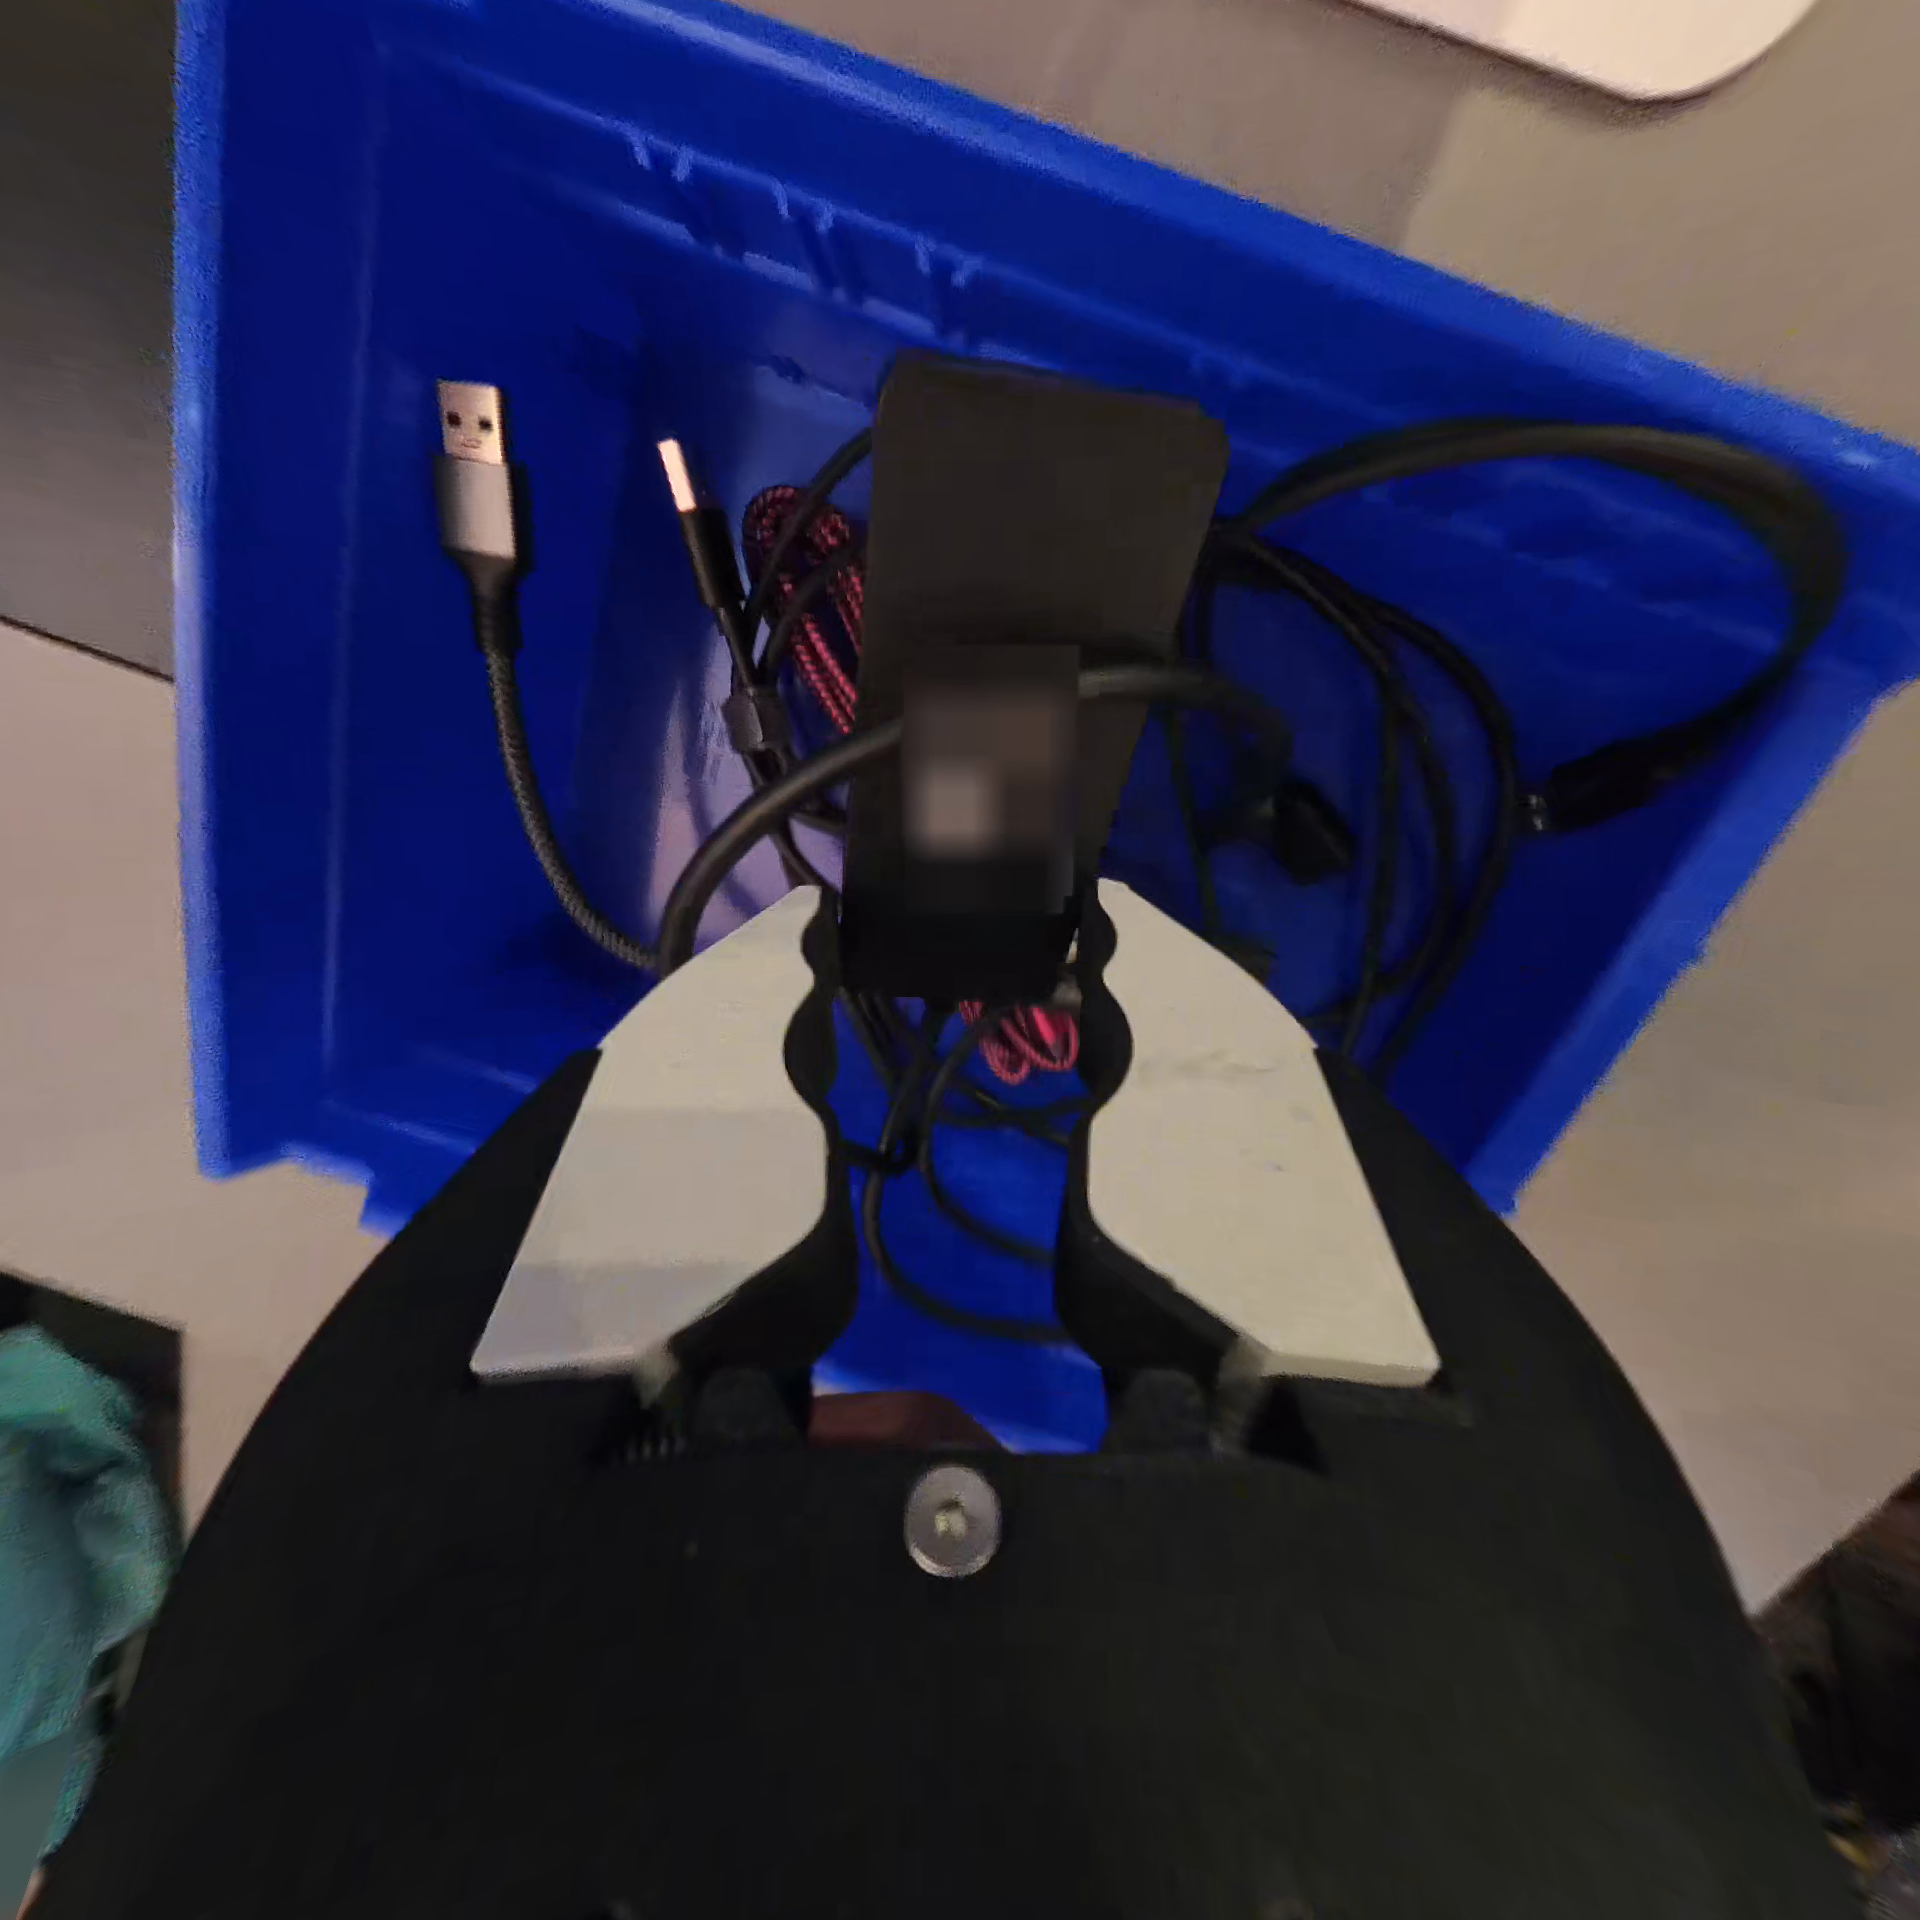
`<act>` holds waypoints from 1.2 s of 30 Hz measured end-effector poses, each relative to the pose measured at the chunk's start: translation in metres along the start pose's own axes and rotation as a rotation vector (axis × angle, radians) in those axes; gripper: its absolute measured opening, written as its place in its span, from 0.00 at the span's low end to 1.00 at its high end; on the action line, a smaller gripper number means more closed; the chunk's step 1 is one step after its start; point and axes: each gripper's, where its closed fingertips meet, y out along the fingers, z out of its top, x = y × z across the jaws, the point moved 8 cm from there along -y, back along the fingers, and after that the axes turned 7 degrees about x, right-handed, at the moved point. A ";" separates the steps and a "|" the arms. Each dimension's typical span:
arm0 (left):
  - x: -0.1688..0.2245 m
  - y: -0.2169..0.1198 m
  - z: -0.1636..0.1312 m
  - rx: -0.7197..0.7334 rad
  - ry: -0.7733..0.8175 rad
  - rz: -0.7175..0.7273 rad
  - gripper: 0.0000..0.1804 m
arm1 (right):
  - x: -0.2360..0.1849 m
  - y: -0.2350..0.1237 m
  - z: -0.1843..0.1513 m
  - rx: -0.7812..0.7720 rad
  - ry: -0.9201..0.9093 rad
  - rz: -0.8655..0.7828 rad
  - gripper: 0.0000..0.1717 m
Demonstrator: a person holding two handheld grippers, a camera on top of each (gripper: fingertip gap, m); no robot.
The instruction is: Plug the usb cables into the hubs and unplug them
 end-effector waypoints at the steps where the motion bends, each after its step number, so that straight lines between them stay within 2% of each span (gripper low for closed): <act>1: 0.002 -0.008 -0.001 -0.033 0.023 0.027 0.24 | 0.000 0.000 0.000 0.003 0.001 0.000 0.00; 6: 0.023 -0.043 0.003 -0.203 0.093 0.062 0.23 | 0.000 -0.002 0.001 0.013 0.004 0.000 0.00; 8: 0.029 -0.055 0.009 -0.225 0.135 0.093 0.23 | 0.000 -0.002 0.001 0.016 0.003 0.000 0.00; 13: 0.036 -0.089 0.032 -0.011 0.168 0.153 0.23 | 0.000 -0.002 0.001 0.020 0.003 -0.001 0.00; 15: 0.034 -0.103 0.033 0.075 0.152 0.193 0.23 | 0.000 -0.003 0.001 0.022 0.004 0.001 0.00; 19: 0.025 -0.136 0.034 0.266 0.104 0.368 0.23 | -0.001 -0.003 0.002 0.024 0.004 0.002 0.00; 21: 0.027 -0.142 0.036 0.356 0.064 0.356 0.23 | -0.001 -0.003 0.001 0.020 0.003 0.005 0.00; 22: 0.028 -0.132 0.030 0.311 0.034 0.307 0.23 | -0.001 -0.002 0.001 0.018 0.002 0.005 0.00; 24: 0.034 -0.096 0.005 -0.030 0.087 0.257 0.23 | -0.001 -0.003 0.001 0.019 0.003 0.005 0.00; 26: 0.045 -0.076 -0.005 -0.146 0.091 0.166 0.23 | -0.001 -0.002 0.001 0.018 0.005 0.005 0.00; 28: 0.047 -0.071 -0.013 -0.329 0.110 0.176 0.23 | -0.002 -0.002 0.001 0.018 -0.002 0.006 0.00; 32: 0.059 -0.063 -0.005 -0.599 0.178 0.124 0.23 | -0.002 -0.002 0.001 0.018 -0.001 0.005 0.00; 36: 0.064 -0.049 -0.002 -0.738 0.230 0.101 0.22 | -0.002 -0.003 0.002 0.019 0.000 0.006 0.00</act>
